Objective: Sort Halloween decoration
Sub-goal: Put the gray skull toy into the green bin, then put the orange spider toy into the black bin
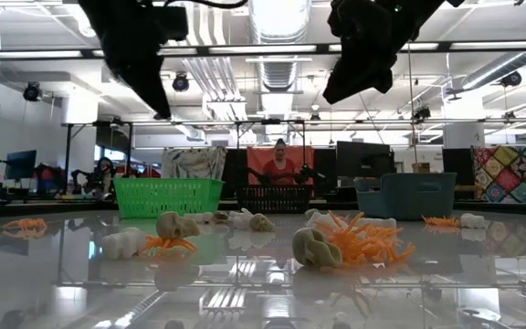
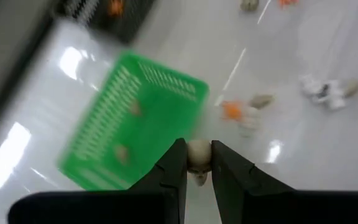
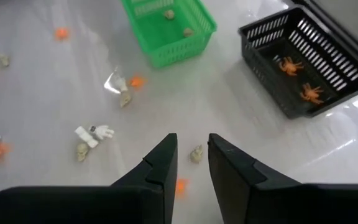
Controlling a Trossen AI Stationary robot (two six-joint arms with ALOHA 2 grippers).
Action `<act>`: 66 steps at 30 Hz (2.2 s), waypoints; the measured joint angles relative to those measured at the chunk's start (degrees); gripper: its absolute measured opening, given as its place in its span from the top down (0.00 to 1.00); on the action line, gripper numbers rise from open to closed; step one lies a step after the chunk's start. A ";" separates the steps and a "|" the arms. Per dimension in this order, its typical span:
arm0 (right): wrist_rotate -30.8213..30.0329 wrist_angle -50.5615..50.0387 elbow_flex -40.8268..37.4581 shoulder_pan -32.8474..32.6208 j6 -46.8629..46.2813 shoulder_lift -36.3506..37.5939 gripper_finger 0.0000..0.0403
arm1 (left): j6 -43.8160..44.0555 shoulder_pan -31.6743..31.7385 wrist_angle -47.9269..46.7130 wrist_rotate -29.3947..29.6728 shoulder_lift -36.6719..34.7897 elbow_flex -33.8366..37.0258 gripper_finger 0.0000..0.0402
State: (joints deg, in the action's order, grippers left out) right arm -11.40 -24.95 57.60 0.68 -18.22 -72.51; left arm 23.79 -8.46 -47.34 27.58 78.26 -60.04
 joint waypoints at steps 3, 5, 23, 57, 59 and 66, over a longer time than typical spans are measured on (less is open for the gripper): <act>0.09 -1.03 0.00 -0.77 -1.03 0.00 0.80 | -15.51 4.15 -0.01 -1.14 0.00 0.08 0.91; 0.93 -1.48 0.00 -1.10 -1.38 0.00 0.80 | -24.92 7.26 0.40 -3.53 0.02 0.63 0.91; 3.92 -1.82 0.00 -1.70 -6.03 0.00 0.80 | -51.82 27.57 16.91 -27.13 4.81 8.11 0.91; 12.24 -1.79 0.00 -6.86 -23.20 0.00 0.80 | -46.80 27.78 18.06 -21.58 7.76 7.15 0.76; 13.58 -1.79 0.00 -7.21 -25.46 0.00 0.80 | -44.74 27.64 18.08 -21.58 5.81 7.15 0.76; 14.88 -1.79 0.00 -9.70 -30.79 0.00 0.81 | -38.22 25.92 21.17 -21.95 -1.87 7.20 0.76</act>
State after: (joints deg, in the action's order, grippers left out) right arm 3.48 -26.74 57.60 -9.01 -49.00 -72.51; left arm -14.42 17.46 -26.17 5.63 76.39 -52.84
